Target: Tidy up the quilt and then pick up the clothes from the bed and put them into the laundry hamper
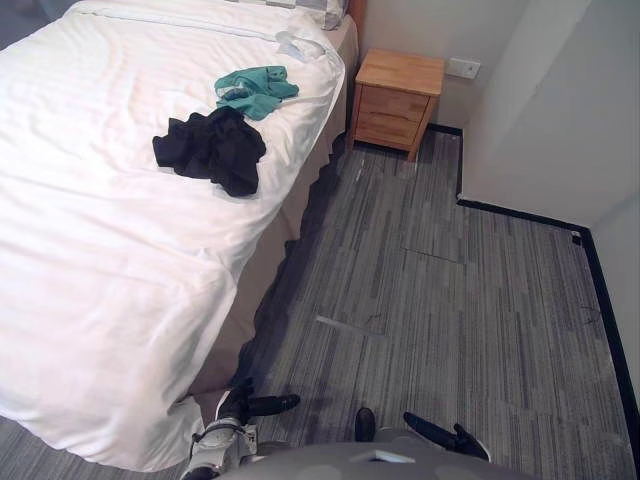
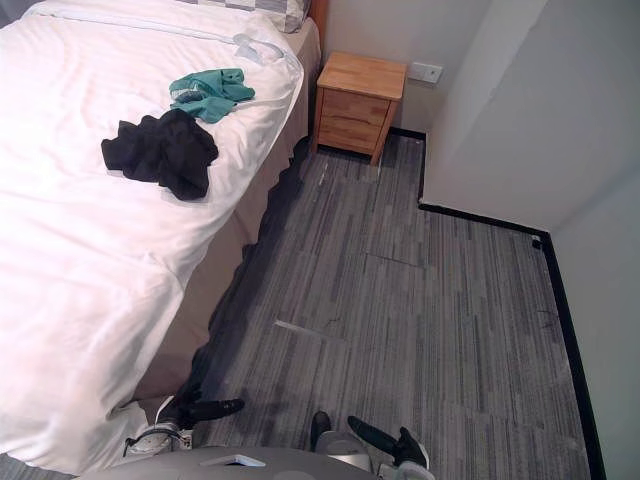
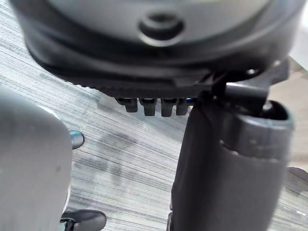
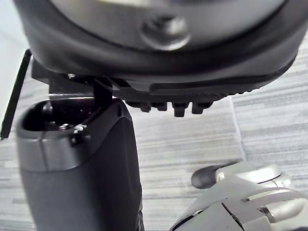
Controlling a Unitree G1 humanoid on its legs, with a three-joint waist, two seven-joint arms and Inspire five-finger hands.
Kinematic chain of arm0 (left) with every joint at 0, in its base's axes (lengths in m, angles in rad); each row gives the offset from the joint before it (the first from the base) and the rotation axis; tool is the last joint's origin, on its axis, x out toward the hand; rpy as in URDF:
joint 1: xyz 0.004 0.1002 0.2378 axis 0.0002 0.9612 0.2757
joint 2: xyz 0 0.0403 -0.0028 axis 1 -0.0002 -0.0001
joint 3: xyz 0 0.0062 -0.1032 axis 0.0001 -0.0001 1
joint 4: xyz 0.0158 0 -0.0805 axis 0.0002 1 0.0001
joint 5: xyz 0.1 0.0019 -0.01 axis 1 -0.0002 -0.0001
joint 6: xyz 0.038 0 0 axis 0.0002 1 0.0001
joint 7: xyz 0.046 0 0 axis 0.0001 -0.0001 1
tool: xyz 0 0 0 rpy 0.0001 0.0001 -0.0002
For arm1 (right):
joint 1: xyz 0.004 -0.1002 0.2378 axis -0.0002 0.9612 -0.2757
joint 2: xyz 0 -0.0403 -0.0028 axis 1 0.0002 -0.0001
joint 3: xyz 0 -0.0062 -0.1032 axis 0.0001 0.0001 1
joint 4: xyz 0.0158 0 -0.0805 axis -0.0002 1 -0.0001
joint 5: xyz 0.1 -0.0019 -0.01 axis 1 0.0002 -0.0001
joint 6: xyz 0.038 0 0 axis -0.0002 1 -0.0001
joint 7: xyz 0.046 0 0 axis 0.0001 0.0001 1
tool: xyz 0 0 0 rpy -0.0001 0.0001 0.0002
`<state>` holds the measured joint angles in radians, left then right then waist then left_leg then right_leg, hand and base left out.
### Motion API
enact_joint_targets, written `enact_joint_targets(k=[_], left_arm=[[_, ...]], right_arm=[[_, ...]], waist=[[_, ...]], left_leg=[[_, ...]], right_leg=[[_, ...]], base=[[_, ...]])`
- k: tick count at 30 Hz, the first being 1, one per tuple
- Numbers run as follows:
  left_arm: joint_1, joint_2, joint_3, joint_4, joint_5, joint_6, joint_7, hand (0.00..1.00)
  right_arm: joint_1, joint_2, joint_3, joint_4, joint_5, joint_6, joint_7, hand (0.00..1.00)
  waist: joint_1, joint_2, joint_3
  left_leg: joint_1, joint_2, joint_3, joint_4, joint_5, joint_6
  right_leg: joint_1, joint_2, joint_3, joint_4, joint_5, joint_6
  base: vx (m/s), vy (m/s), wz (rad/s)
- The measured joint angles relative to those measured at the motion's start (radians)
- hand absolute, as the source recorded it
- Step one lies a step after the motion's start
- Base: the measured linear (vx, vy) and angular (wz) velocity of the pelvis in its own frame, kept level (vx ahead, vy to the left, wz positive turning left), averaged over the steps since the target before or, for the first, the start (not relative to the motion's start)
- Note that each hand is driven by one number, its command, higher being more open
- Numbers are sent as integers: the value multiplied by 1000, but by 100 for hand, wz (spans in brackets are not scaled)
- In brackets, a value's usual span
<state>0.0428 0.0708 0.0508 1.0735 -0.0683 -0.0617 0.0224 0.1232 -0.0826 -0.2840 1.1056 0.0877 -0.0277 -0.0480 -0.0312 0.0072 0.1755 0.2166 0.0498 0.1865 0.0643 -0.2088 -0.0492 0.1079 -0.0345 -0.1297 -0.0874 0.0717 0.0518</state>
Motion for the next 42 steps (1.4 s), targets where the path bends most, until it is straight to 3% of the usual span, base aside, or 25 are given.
enact_joint_targets(k=[7,9,12,13,15,16,19,21,22,24,25,26,27,28,30,32,33,34,35,36,37,38,40,42], left_arm=[[-5,-5,28,15,-1,0,65,100],[-6,-4,42,14,-1,2,88,100],[5,8,115,-1,-2,19,136,100],[6,28,131,0,1,24,155,100],[-10,16,134,-5,-1,24,161,100],[-35,-3,145,-5,0,19,159,100],[-48,-12,119,-18,7,15,162,100],[-55,-14,102,-22,7,19,163,100],[-55,-14,84,-33,5,18,155,100],[-55,-13,81,-47,5,16,146,100],[-53,-12,81,-53,3,15,145,100],[-53,-14,82,-55,-1,15,145,100],[-55,-10,81,-60,0,15,138,100],[-56,-3,81,-62,-2,14,129,100],[-58,5,83,-61,-11,12,126,100],[-57,14,84,-43,-17,15,125,100],[-52,23,83,-42,-17,16,125,100],[-37,37,77,-40,-16,20,125,100],[-34,42,70,-35,-15,21,125,100],[-34,46,62,-29,-15,21,123,100],[-42,45,62,-22,-12,21,122,100],[-44,43,62,-22,-10,21,121,100],[-55,37,60,-22,-8,22,121,100],[-56,31,55,-23,-4,23,121,100]], right_arm=[[2,12,-21,-1,18,8,-9,100],[4,18,-31,-2,43,14,-13,100],[17,17,-6,-17,90,16,-29,100],[21,34,17,-23,107,14,-54,100],[39,29,31,-23,119,16,-71,100],[40,12,43,-21,116,27,-81,100],[25,6,42,-18,114,30,-87,100],[23,2,42,-19,108,30,-74,100],[20,1,40,-20,77,30,-66,100],[11,2,40,-23,73,30,-65,100],[13,2,41,-23,72,30,-67,100],[12,2,42,-25,72,29,-67,100],[8,5,46,-33,69,28,-67,100],[3,8,45,-42,53,25,-65,100],[0,12,48,-44,37,19,-47,100],[3,21,26,-39,38,19,-46,100],[9,38,6,-43,41,17,-45,100],[14,60,-13,-57,45,5,-43,100],[14,65,-17,-64,45,-1,-40,100],[13,68,-20,-84,45,-4,-37,100],[11,68,-20,-93,46,-8,-37,100],[6,67,-21,-95,47,-8,-37,100],[-25,48,-20,-100,59,-8,-27,100],[-41,37,-18,-106,58,-9,-27,100]], waist=[[-2,-20,9],[-4,-19,13],[4,-12,11],[-2,-39,13],[0,-32,19],[6,-32,38],[3,-23,57],[2,-16,55],[2,-14,55],[8,-13,59],[24,-13,60],[33,-14,59],[38,-20,61],[36,-27,63],[41,-46,70],[49,-57,72],[48,-70,72],[28,-82,70],[17,-86,69],[-1,-85,68],[-4,-82,70],[-4,-80,71],[-25,-46,92],[-30,-21,105]], left_leg=[[-1,9,43,0,1,-3],[-2,24,76,1,-3,-10],[-10,134,229,147,-89,-104],[-90,210,307,392,-89,-103],[-188,277,298,656,-22,-28],[-269,241,190,755,-63,-79],[-339,153,175,680,-109,-72],[-373,118,204,531,-96,-54],[-397,99,204,400,-59,-38],[-432,69,184,208,39,-18],[-445,57,164,162,133,10],[-444,53,159,159,174,18],[-447,38,152,159,237,60],[-444,19,153,169,230,85],[-418,-2,167,177,183,93],[-332,-8,170,166,116,92],[-280,-20,164,152,90,95],[-217,-37,144,144,52,101],[-192,-39,129,143,38,101],[-145,-38,90,139,15,103],[-96,-34,62,117,5,102],[-74,-30,46,103,3,103],[4,16,-21,45,2,104],[38,50,-38,29,2,104]], right_leg=[[-20,2,-9,0,3,4],[-21,-1,-72,1,-14,-18],[-33,48,-164,82,-63,-80],[-16,62,-149,67,-85,-69],[-9,74,-117,64,-99,-91],[9,57,-79,80,-111,-114],[56,18,-21,60,-117,-112],[85,4,-8,40,-132,-86],[97,3,-6,30,-145,-68],[115,4,-5,24,-172,-50],[121,2,1,24,-191,-32],[124,-1,5,24,-201,-21],[128,-15,4,31,-224,5],[129,-35,-4,43,-234,22],[83,-66,2,182,-259,62],[-36,-96,3,561,-268,105],[-93,-124,-2,743,-228,171],[-154,-159,-6,935,-198,192],[-172,-172,-16,1000,-205,181],[-211,-182,-52,1085,-231,146],[-251,-187,-88,1102,-268,89],[-272,-185,-105,1091,-279,70],[-348,-144,-174,920,-327,-7],[-391,-106,-175,695,-309,-1]], base=[[-8,-5,-9],[-22,-48,-46],[108,-141,-133],[180,-211,-118],[208,-230,-89],[241,-122,-67],[252,-70,-72],[310,-56,-35],[374,-9,-2],[369,31,-2],[280,64,-16],[373,114,-14],[322,113,2],[509,175,13],[468,170,-1],[408,173,-9],[431,147,16],[372,91,31],[484,72,69],[505,22,92],[622,-20,95],[643,-84,94],[603,-159,98],[430,-178,72]])
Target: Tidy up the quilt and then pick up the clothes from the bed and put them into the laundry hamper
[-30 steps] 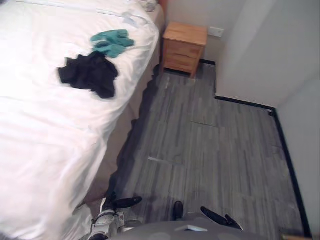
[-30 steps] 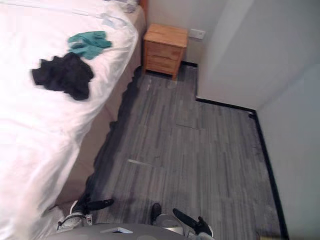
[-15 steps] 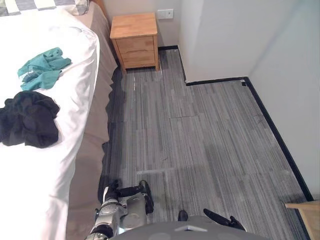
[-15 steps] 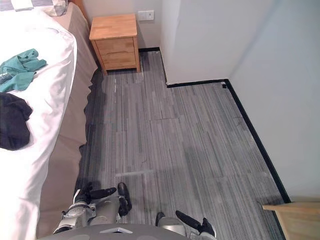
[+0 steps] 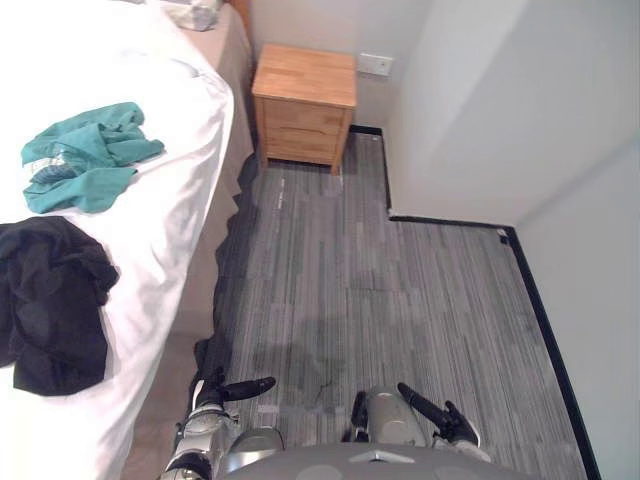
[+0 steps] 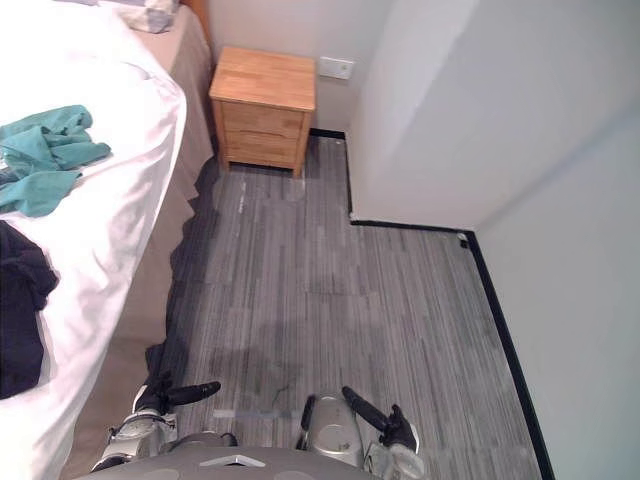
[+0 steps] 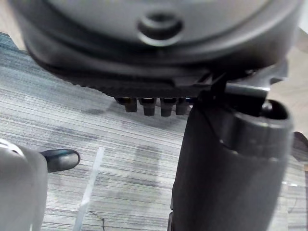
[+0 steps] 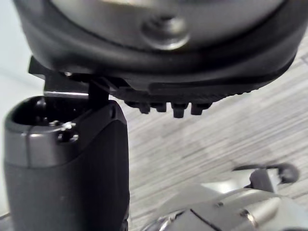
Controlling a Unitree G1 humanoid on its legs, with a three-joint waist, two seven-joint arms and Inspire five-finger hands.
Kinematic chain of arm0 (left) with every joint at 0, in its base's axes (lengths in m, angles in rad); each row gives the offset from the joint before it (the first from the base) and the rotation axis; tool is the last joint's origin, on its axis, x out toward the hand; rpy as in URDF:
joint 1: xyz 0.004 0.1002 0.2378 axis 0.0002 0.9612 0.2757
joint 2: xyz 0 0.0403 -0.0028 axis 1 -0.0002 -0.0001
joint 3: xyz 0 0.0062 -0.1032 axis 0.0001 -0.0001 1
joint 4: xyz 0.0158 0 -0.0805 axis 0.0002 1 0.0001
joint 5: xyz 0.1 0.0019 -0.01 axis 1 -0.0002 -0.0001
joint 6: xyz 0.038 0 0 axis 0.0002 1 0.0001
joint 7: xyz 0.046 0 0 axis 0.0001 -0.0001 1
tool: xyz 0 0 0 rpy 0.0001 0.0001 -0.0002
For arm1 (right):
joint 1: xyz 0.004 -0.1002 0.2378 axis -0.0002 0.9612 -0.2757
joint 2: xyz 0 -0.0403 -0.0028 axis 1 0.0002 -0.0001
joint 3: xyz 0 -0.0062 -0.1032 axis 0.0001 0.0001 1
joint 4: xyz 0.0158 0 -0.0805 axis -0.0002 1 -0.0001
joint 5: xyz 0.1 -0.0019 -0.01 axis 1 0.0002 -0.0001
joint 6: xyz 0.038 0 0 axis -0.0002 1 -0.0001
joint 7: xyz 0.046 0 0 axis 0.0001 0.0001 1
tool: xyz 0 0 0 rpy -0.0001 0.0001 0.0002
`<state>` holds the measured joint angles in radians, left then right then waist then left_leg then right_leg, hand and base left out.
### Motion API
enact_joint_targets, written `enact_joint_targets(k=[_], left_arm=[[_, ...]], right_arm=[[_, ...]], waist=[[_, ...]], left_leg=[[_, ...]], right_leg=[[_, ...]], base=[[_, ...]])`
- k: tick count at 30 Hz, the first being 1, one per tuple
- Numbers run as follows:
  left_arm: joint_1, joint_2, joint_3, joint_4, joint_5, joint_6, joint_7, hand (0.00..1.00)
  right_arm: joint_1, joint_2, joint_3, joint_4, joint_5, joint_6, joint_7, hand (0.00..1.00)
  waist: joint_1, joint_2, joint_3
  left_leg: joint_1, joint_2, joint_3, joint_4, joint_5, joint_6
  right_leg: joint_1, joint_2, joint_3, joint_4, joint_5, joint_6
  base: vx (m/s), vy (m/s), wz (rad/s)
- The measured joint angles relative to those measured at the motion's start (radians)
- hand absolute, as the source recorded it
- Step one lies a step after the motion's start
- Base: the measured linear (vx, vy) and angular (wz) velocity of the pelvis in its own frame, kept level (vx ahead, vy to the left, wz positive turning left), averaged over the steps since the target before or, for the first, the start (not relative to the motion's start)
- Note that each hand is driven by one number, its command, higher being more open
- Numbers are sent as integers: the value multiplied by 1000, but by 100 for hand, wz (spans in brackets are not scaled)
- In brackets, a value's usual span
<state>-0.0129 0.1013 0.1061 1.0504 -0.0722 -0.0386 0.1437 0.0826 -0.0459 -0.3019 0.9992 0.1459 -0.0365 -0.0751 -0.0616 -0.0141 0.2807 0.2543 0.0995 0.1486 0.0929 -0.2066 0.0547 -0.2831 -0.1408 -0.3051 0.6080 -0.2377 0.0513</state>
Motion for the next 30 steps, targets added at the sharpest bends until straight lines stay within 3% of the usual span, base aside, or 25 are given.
enact_joint_targets(k=[1,3,4,5,6,7,9,10,11,12,13,15,16,17,18,19,20,21,22,23,24,26,27,28,30], left_arm=[[2,-1,-17,0,5,-1,-1,100],[19,-7,-22,1,21,-1,-3,100],[25,-7,-22,11,43,0,-3,100],[15,-31,-12,40,45,2,-3,100],[13,-38,-13,42,47,1,-9,100],[12,-49,-13,42,48,-2,-17,100],[14,-58,-8,41,53,-5,-22,100],[16,-67,1,37,53,-6,-25,100],[23,-82,32,16,52,-6,-31,100],[27,-88,49,1,48,-9,-31,100],[25,-90,70,-22,38,-11,-31,100],[25,-86,72,-44,27,-27,-29,100],[23,-86,73,-57,19,-34,-30,100],[22,-85,72,-62,12,-34,-30,100],[20,-85,71,-71,-2,-37,-30,100],[23,-84,65,-72,0,-46,-28,100],[25,-86,58,-69,1,-46,-26,100],[23,-83,50,-59,1,-44,-30,100],[19,-71,50,-58,5,-43,-31,100],[22,-54,57,-56,4,-43,-32,100],[19,-43,78,-46,0,-35,-35,100],[15,-43,87,-29,-2,-22,-35,100],[15,-44,84,-20,0,-22,-38,100],[16,-34,61,-2,2,-13,-40,100],[17,-21,43,5,2,0,-43,100]], right_arm=[[-1,-1,-1,-9,0,1,-3,100],[1,3,1,-13,25,2,-2,100],[-1,0,0,-13,28,3,3,100],[-26,-19,-5,-11,25,0,6,100],[-36,-28,-4,-10,22,1,4,100],[-41,-33,-5,-6,22,2,2,100],[-37,-36,-5,10,21,6,2,100],[-28,-38,-1,17,19,12,-1,100],[-13,-41,-3,19,22,14,-4,100],[-10,-48,1,21,20,16,-7,100],[-6,-57,17,29,19,19,-17,100],[2,-64,41,32,15,24,-23,100],[-3,-70,48,46,-5,26,-21,100],[-11,-72,50,50,-17,29,-22,100],[-12,-72,52,59,-23,32,-22,100],[-8,-72,57,62,-22,35,-20,100],[-3,-74,58,61,-23,36,-19,100],[5,-75,58,59,-22,42,-21,100],[0,-63,59,58,-22,46,-23,100],[4,-39,64,53,-24,45,-19,100],[-2,-32,78,54,-35,42,-11,100],[-21,-35,78,59,-64,44,-1,100],[-20,-35,78,55,-63,41,1,100],[-20,-38,79,55,-64,38,9,100],[-19,-39,80,49,-67,37,15,100]], waist=[[-2,5,2],[-4,-10,-5],[-7,-9,-3],[-10,40,9],[-8,55,8],[-7,68,8],[-16,72,8],[-23,81,9],[-17,91,18],[-10,100,21],[5,109,28],[31,95,33],[44,92,34],[48,90,35],[58,82,35],[59,77,30],[56,84,25],[56,85,17],[55,54,4],[57,17,-14],[59,-2,-24],[59,-5,-25],[57,-6,-26],[55,-8,-27],[51,-10,-28]], left_leg=[[18,13,-1,-11,-1,-4],[75,17,16,-28,-34,-81],[111,25,12,-32,-54,-114],[147,66,22,-32,-40,-149],[150,78,30,-22,-12,-158],[140,94,23,71,60,-176],[81,121,-11,267,158,-187],[3,149,-53,468,281,-187],[-96,191,-75,715,270,-198],[-149,213,-68,830,241,-199],[-230,244,-37,983,169,-186],[-327,239,19,1009,85,-158],[-383,219,72,935,25,-149],[-405,203,95,879,3,-148],[-434,160,154,716,-23,-145],[-435,121,255,483,14,-134],[-435,115,326,370,68,-120],[-431,114,484,287,135,59],[-422,80,511,270,124,66],[-431,51,564,268,95,107],[-432,30,554,280,40,103],[-386,2,510,262,4,80],[-357,-11,491,247,-3,72],[-285,-32,444,219,-18,60],[-216,-46,389,183,-22,58]], right_leg=[[-20,11,7,-240,82,11],[-53,3,51,-523,219,29],[-57,9,82,-501,345,23],[-74,44,102,-395,382,-23],[-86,56,108,-347,343,-31],[-79,72,110,-268,274,-59],[-17,80,95,-254,210,-62],[55,93,90,-284,174,-70],[130,125,90,-325,147,-88],[170,140,91,-348,139,-93],[251,157,92,-387,124,-99],[343,158,109,-446,104,-96],[392,143,120,-474,93,-84],[414,132,126,-485,87,-79],[445,101,124,-492,76,-55],[465,73,103,-495,55,-17],[480,70,90,-500,44,-5],[517,70,67,-510,19,26],[533,41,58,-517,19,34],[541,20,39,-537,39,47],[548,10,24,-511,39,39],[469,-34,36,-225,21,73],[426,-54,42,-93,42,112],[333,-77,81,219,83,204],[258,-87,75,425,81,201]], base=[[551,-276,68],[667,-354,66],[703,-355,39],[564,-283,9],[783,-442,-17],[720,-491,-23],[588,-391,-2],[550,-234,10],[648,-265,3],[496,-147,-9],[456,-125,-10],[420,-79,-13],[333,0,-20],[556,75,-26],[465,103,-15],[456,107,-4],[496,136,28],[546,142,55],[716,183,79],[605,153,92],[703,175,88],[493,147,69],[515,159,87],[505,117,88],[552,-8,112]])
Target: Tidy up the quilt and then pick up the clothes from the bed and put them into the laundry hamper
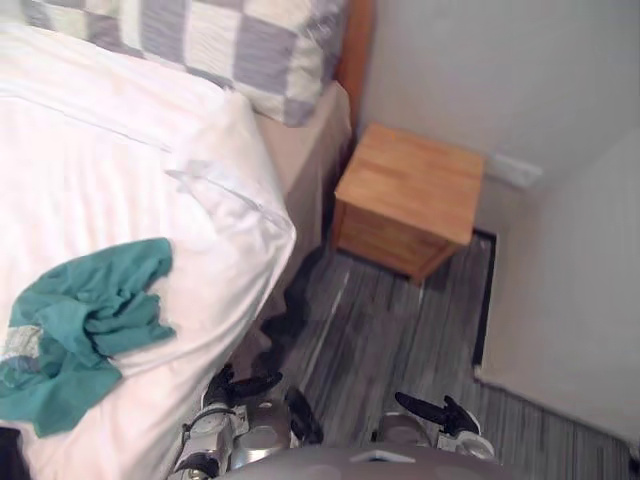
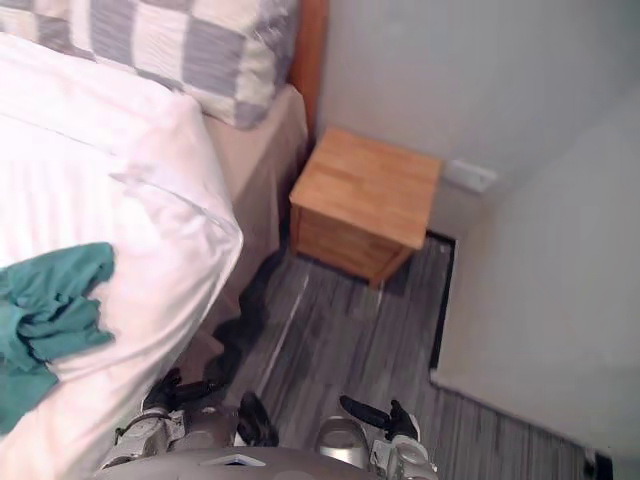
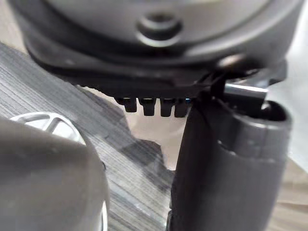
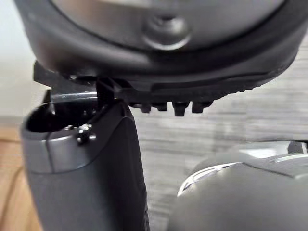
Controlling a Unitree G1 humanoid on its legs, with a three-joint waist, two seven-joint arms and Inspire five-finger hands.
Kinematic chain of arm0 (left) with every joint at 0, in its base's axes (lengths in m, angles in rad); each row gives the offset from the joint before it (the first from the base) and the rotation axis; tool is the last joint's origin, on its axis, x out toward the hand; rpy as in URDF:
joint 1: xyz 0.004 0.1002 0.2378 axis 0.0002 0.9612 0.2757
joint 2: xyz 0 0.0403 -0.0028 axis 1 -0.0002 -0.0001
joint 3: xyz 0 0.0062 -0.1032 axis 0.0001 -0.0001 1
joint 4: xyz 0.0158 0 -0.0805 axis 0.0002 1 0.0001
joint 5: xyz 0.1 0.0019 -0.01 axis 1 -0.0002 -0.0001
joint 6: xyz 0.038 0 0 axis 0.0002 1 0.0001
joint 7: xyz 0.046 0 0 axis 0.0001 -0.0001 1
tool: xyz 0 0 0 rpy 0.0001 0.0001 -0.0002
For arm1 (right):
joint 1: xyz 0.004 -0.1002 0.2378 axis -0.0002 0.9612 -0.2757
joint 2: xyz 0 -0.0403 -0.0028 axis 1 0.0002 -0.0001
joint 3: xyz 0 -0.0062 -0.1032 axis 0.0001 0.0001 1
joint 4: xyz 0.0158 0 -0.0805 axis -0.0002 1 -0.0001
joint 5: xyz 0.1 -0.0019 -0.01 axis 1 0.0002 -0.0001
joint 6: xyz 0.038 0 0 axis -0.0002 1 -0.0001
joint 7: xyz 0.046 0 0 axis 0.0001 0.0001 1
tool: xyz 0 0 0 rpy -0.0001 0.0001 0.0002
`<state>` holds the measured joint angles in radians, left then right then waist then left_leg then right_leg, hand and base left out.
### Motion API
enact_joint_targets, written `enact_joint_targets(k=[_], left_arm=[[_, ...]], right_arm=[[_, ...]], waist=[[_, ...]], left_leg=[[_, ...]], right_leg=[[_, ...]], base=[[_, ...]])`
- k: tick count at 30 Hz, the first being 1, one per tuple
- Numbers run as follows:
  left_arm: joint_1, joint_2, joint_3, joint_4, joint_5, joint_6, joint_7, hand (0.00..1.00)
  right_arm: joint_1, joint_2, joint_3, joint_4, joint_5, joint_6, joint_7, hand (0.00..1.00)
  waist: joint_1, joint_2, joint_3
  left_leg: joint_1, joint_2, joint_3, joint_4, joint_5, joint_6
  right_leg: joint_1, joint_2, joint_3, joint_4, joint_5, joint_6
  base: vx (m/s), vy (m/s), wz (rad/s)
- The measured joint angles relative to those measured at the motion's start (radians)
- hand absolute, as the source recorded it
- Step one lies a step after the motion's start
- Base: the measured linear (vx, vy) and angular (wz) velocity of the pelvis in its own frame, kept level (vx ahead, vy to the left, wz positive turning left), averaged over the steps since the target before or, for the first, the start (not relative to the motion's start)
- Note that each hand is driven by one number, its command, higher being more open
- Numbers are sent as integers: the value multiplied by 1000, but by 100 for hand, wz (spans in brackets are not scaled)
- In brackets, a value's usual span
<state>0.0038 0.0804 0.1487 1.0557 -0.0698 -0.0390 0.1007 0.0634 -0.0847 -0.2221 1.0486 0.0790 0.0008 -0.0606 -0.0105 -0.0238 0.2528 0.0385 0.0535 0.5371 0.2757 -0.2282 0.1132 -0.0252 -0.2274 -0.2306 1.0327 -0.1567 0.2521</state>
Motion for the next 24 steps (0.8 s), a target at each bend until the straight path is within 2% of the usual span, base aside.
enact_joint_targets(k=[1,2,3,4,5,6,7,8,9,10,11,12,13,14,15,16,17,18,19,20,21,22,23,24], left_arm=[[3,-2,1,7,-4,6,0,100],[5,-2,3,7,-8,9,0,100],[7,-5,10,7,-11,17,0,100],[7,-8,9,8,-12,19,0,100],[11,-8,9,8,-15,20,2,100],[12,-9,9,5,-16,19,4,100],[12,-10,8,2,-15,16,5,100],[6,-11,8,3,-15,11,6,100],[3,-10,9,3,-14,8,9,100],[-3,-6,10,3,-9,-2,15,100],[-7,6,11,1,-6,-4,21,100],[-9,20,13,5,-6,-3,22,100],[-15,1,28,9,-14,3,24,100],[-15,-4,30,5,-15,2,24,100],[-1,-6,29,3,-16,-3,22,100],[4,-17,30,-1,-16,-4,20,100],[11,-40,51,-11,-18,-6,17,100],[12,-43,57,-17,-16,-9,9,100],[12,-43,63,-17,-16,-9,2,100],[12,-42,63,-17,-16,-9,0,100],[11,-40,65,-17,-16,-10,1,100],[11,-38,66,-15,-14,-11,5,100],[11,-38,68,-2,-15,-10,14,100],[11,-38,75,6,-15,-6,14,100]], right_arm=[[0,0,1,-8,-27,-5,4,100],[0,0,1,-14,-33,-8,4,100],[1,0,6,-26,-33,-13,3,100],[0,0,6,-27,-33,-15,3,100],[-3,0,6,-30,-33,-17,3,100],[-3,0,9,-34,-34,-17,1,100],[-3,-1,13,-33,-34,-16,0,100],[-5,-1,13,-34,-34,-15,-3,100],[-5,0,13,-36,-33,-15,-6,100],[-1,8,12,-36,-31,-15,-9,100],[2,19,6,-29,-31,-12,-10,100],[2,33,0,-21,-27,-11,-10,100],[-11,5,-5,-11,-22,-6,-13,100],[-10,-1,-4,-12,-22,-7,-22,100],[-10,-3,2,-11,-23,-7,-31,100],[-9,-16,17,-9,-23,-7,-31,100],[-14,-30,44,-3,-26,-7,-31,100],[-19,-33,47,-2,-33,-8,-35,100],[-20,-33,49,-3,-33,-9,-36,100],[-20,-33,52,-3,-33,-11,-36,100],[-21,-31,55,-4,-33,-13,-36,100],[-19,-30,53,-4,-32,-13,-36,100],[-16,-30,39,-1,-31,-8,-35,100],[-10,-29,32,2,-28,-4,-36,100]], waist=[[-8,0,0],[-10,-1,0],[-13,-2,-1],[-16,-3,-1],[-20,-2,0],[-21,-1,0],[-16,-2,0],[-18,0,-1],[-19,-1,-2],[-20,-12,-5],[-19,-46,-12],[-19,-57,-4],[-19,-14,12],[-19,-10,10],[-19,6,4],[-19,21,-3],[-9,35,-11],[-4,39,-14],[-1,39,-15],[0,36,-17],[-1,30,-18],[-8,28,-17],[-26,33,-20],[-27,34,-21]], left_leg=[[61,-7,-58,-42,3,-5],[78,-8,-80,-55,6,-9],[101,-7,-126,-73,12,-19],[110,-5,-150,-80,15,-24],[123,1,-201,-92,22,-35],[124,14,-262,-93,29,-49],[116,23,-309,-94,33,-65],[92,43,-388,-89,27,-111],[69,50,-433,-87,23,-139],[20,58,-525,-82,25,-187],[-17,60,-618,-78,26,-239],[-27,61,-661,-79,27,-265],[-38,117,-695,-81,54,-287],[-41,126,-688,-94,81,-292],[-35,153,-656,-141,148,-296],[-34,181,-650,-181,193,-310],[-44,209,-628,-216,237,-305],[-56,222,-578,-218,250,-296],[-64,222,-454,-200,247,-285],[-69,217,-364,-176,236,-274],[-85,222,-160,-77,178,-237],[-94,233,-39,19,133,-197],[-98,230,54,70,112,-182],[-95,217,58,62,111,-185]], right_leg=[[-57,-22,-52,79,-24,-43],[-75,-30,-69,81,-38,-68],[-115,-42,-79,40,-58,-103],[-132,-46,-79,4,-68,-118],[-152,-48,-72,-98,-83,-141],[-145,-35,-27,-292,-89,-151],[-143,-19,45,-420,-88,-152],[-155,9,186,-534,-83,-155],[-162,23,269,-572,-82,-154],[-160,41,429,-631,-80,-151],[-127,43,546,-681,-73,-148],[-104,39,554,-699,-85,-70],[-92,72,449,-646,-107,-65],[-91,79,415,-621,-118,-79],[-77,98,348,-594,-133,-93],[-64,116,301,-598,-132,-94],[-56,134,247,-606,-129,-100],[-50,139,216,-617,-126,-106],[-37,130,175,-640,-115,-127],[-35,120,157,-648,-112,-133],[-31,91,122,-658,-110,-137],[-18,70,102,-664,-110,-137],[10,52,72,-675,-109,-137],[21,48,66,-681,-109,-137]], base=[[497,-106,121],[389,-128,131],[201,-110,94],[317,-251,119],[359,-360,138],[348,-401,154],[235,-419,175],[190,-495,149],[165,-536,195],[153,-763,217],[86,-695,230],[37,-835,216],[-15,-518,157],[1,-574,169],[25,-475,135],[4,-495,147],[-20,-326,112],[-17,-225,105],[-7,-125,75],[-6,-116,76],[-5,-52,71],[15,-8,101],[26,50,89],[20,108,79]])
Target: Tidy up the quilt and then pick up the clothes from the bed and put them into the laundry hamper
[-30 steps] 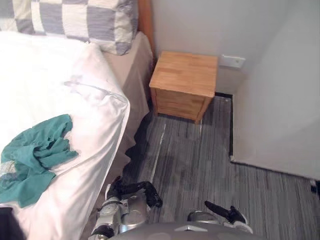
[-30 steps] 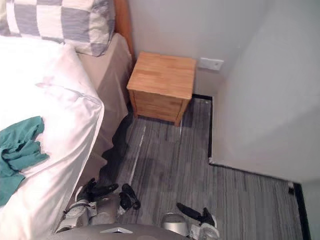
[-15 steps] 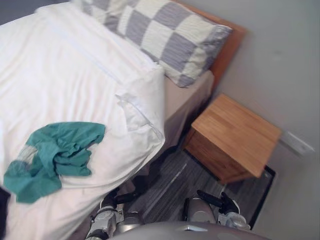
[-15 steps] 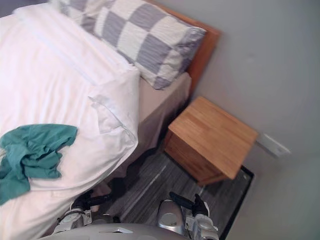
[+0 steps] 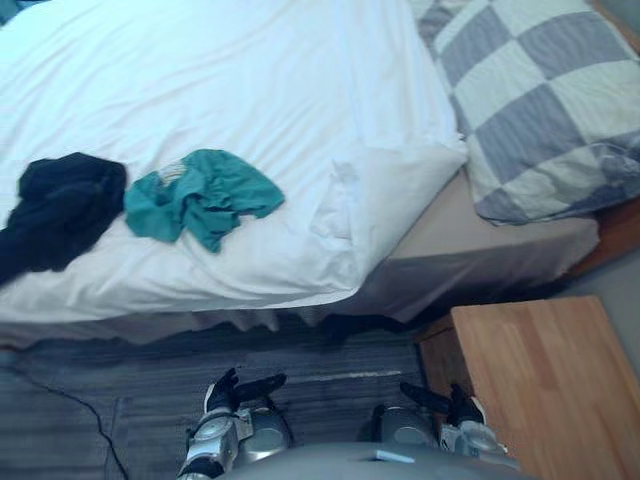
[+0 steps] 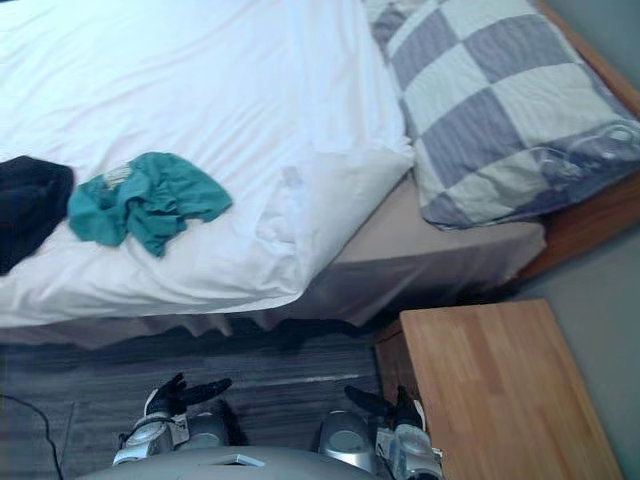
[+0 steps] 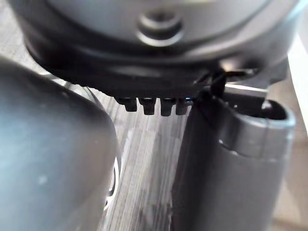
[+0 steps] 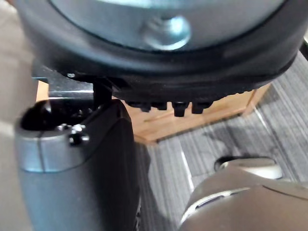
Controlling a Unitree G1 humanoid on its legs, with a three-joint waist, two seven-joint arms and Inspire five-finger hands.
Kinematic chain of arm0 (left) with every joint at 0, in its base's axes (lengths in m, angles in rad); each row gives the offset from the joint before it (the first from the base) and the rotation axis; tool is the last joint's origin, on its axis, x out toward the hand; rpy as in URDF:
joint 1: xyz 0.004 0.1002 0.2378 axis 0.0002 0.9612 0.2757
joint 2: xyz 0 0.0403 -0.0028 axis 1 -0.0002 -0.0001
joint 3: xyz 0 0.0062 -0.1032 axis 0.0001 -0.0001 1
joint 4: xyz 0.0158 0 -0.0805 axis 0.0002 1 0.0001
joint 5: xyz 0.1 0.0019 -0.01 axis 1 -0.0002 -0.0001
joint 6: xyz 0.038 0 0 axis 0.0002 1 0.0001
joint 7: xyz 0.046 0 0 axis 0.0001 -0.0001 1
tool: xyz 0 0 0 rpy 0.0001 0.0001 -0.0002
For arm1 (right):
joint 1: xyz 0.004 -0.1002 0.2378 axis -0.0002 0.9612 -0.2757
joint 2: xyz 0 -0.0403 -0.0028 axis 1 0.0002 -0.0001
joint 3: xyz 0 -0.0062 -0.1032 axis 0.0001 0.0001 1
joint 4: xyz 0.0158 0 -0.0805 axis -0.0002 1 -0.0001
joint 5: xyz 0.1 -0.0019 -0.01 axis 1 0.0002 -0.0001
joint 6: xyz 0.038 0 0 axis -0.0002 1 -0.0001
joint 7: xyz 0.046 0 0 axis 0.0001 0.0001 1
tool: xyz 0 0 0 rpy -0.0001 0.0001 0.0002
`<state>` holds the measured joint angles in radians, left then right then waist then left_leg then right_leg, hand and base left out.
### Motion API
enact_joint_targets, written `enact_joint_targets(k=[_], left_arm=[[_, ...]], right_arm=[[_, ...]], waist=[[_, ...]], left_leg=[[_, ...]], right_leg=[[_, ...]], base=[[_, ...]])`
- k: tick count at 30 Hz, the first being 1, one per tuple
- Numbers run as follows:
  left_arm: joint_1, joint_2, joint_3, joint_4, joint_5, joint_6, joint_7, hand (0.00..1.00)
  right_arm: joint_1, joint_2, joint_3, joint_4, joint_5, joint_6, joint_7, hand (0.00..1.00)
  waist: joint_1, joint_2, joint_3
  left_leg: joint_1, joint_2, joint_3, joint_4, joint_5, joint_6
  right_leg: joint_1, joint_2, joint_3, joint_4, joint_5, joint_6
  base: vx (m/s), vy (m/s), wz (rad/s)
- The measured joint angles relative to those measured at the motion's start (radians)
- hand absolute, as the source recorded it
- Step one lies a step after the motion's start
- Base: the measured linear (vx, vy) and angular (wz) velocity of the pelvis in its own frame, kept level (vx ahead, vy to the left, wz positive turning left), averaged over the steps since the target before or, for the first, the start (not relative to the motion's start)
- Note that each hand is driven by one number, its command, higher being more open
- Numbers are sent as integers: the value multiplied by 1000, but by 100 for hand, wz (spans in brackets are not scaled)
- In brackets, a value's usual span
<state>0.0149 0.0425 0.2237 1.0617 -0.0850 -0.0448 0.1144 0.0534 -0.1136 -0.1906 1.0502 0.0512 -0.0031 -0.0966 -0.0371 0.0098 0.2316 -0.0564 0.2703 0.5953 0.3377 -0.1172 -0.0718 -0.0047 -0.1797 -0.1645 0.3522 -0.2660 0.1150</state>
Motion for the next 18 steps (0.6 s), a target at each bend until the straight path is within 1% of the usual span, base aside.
enact_joint_targets(k=[1,2,3,4,5,7,9,11,12,14,15,16,17,18], left_arm=[[1,0,13,6,0,2,-1,100],[6,8,17,15,0,7,-1,100],[13,15,20,21,1,9,0,100],[31,28,20,29,1,9,0,100],[33,43,21,39,2,12,-1,100],[32,53,22,43,6,24,-5,100],[32,55,22,49,16,26,-12,100],[34,54,22,49,17,27,-12,100],[36,46,23,52,18,30,-14,100],[39,41,26,52,19,30,-14,100],[49,36,26,47,22,30,-16,100],[54,32,18,39,23,29,-17,100],[57,32,16,34,24,28,-19,100],[62,34,5,25,27,26,-19,100]], right_arm=[[11,3,-21,3,15,1,0,100],[22,25,-53,6,42,4,1,100],[28,37,-76,5,68,4,2,100],[43,60,-114,3,120,3,0,100],[53,83,-149,4,153,2,-3,100],[74,98,-178,4,167,10,-6,100],[89,98,-211,-5,172,19,-11,100],[94,88,-273,-48,178,34,-21,100],[93,66,-320,-117,210,43,-35,100],[93,48,-362,-189,212,45,-51,100],[87,-6,-411,-332,210,45,-78,100],[83,-60,-437,-428,207,42,-97,100],[77,-85,-445,-456,204,37,-106,100],[59,-134,-457,-493,200,31,-120,100]], waist=[[2,-3,-4],[-3,-21,-16],[-8,-29,-25],[-22,-39,-43],[-26,-55,-51],[-24,-68,-55],[-28,-71,-59],[-44,-65,-63],[-57,-56,-68],[-64,-55,-68],[-79,-56,-69],[-82,-53,-70],[-83,-53,-70],[-88,-57,-72]], left_leg=[[35,-42,-13,-72,18,-7],[87,-102,-14,-191,74,-1],[116,-130,-17,-264,110,0],[162,-168,-20,-388,168,1],[178,-183,-27,-429,187,3],[189,-184,-29,-430,187,3],[205,-185,-34,-431,188,3],[206,-181,-35,-431,189,4],[201,-176,-33,-431,189,1],[200,-171,-27,-431,185,-5],[203,-169,-23,-431,186,-6],[200,-170,-22,-431,189,-6],[197,-170,-22,-431,190,-5],[188,-170,-25,-431,194,-1]], right_leg=[[29,-23,-11,-36,7,-2],[63,-42,-23,-85,34,-4],[78,-45,-24,-111,49,-8],[98,-44,-25,-148,69,-5],[113,-46,-27,-171,72,0],[132,-46,-27,-184,81,12],[151,-44,-27,-183,83,10],[153,-41,-25,-183,86,8],[145,-38,-21,-183,92,8],[141,-33,-13,-184,96,2],[138,-30,-3,-187,96,2],[135,-29,2,-198,94,1],[132,-29,2,-199,93,1],[126,-29,0,-200,94,3]], base=[[3,186,50],[-1,161,39],[3,167,30],[-11,131,21],[-12,131,17],[-10,31,3],[-26,-6,1],[-83,-17,-1],[-77,-9,-6],[-80,5,-12],[-117,14,-15],[-121,16,-13],[-71,14,-2],[-38,5,9]])
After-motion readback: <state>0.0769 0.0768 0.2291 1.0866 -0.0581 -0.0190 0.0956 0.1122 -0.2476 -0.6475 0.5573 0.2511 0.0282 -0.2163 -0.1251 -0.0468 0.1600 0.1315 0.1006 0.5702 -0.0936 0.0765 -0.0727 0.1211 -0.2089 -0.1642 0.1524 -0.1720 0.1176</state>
